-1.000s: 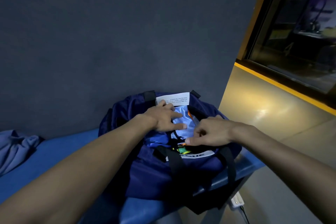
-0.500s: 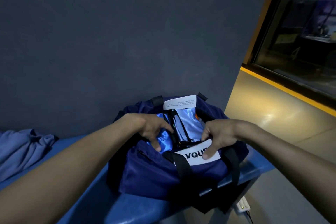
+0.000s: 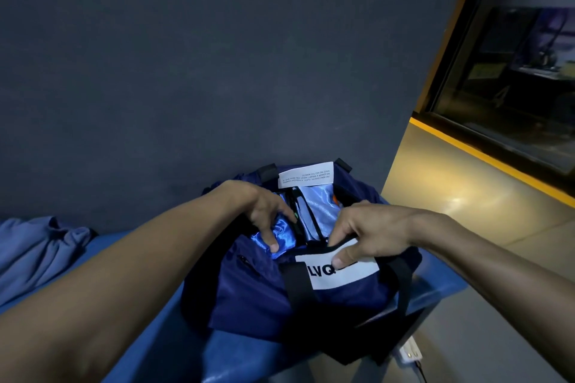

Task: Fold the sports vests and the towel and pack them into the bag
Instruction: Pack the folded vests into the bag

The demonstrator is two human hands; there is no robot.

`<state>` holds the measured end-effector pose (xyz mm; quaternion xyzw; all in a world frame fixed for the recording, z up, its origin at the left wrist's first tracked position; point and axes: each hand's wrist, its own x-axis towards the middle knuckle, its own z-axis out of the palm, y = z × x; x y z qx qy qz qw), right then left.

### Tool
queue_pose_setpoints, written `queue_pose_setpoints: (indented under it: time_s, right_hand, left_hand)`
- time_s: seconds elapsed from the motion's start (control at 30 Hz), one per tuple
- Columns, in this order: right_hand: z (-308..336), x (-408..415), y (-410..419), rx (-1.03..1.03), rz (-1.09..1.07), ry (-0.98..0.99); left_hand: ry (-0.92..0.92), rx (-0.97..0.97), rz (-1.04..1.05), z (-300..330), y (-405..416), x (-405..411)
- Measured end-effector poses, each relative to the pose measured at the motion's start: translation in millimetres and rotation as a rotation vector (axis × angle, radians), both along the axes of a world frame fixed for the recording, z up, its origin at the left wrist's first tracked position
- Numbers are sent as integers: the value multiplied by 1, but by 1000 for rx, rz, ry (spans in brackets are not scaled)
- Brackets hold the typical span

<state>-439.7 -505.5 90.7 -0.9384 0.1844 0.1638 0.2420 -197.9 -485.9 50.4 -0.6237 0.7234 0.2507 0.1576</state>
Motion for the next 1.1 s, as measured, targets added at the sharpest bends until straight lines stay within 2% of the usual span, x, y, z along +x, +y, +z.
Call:
queue_pose_setpoints:
  time_s: [0.07,0.2,0.37,0.43,0.5,0.6,0.63,0.7,0.73,0.77,0.83,0.9,0.97,1.03,1.1]
  right_hand:
    - [-3,-2,0,34,41,-36]
    - [3,-11,1,249,61,-106]
    - [20,-26,-9,464,-56,-87]
    - [16,-25,-8,420,-44,-50]
    - [9,-21,-7,282,-56,-65]
    - [-2,-17,-19,58,-222,-170]
    - [-6,-16,-25,-7,-288,-230]
    - [-13,-10,-36,-171,-348,-340]
    - [-16,-6,-41,-222,-358,-338]
    - [-20,-1,-46,-256,-346,-289]
    - [-32,8,-50,-266,-314,-132]
    - [-43,12,-50,-220,-329,-24]
    - [-43,11,-53,-158,-438,8]
    - [-37,10,-61,-173,-559,59]
    - [-30,16,-67,-210,-582,203]
  left_hand:
    - [-4,0,-6,1,-1,0]
    - [45,-9,-11,-10,-7,2]
    - [45,-46,-32,-23,-10,6]
    - [59,-50,-17,-21,-7,6]
    - [59,-55,16,-12,-3,10]
    - [34,-44,74,19,4,12]
    - [-34,-99,61,29,4,9]
    - [-148,-351,-18,38,2,-5]
    - [-127,-490,-52,35,-2,-15]
    - [-41,-577,-62,28,-8,-25]
    - [116,-573,-71,12,-19,-41]
    - [49,-477,-70,-6,-28,-46]
    - [-15,-434,-34,-26,-34,-36]
    - [51,-419,8,-38,-33,-25]
    - [90,-405,7,-40,-34,-18]
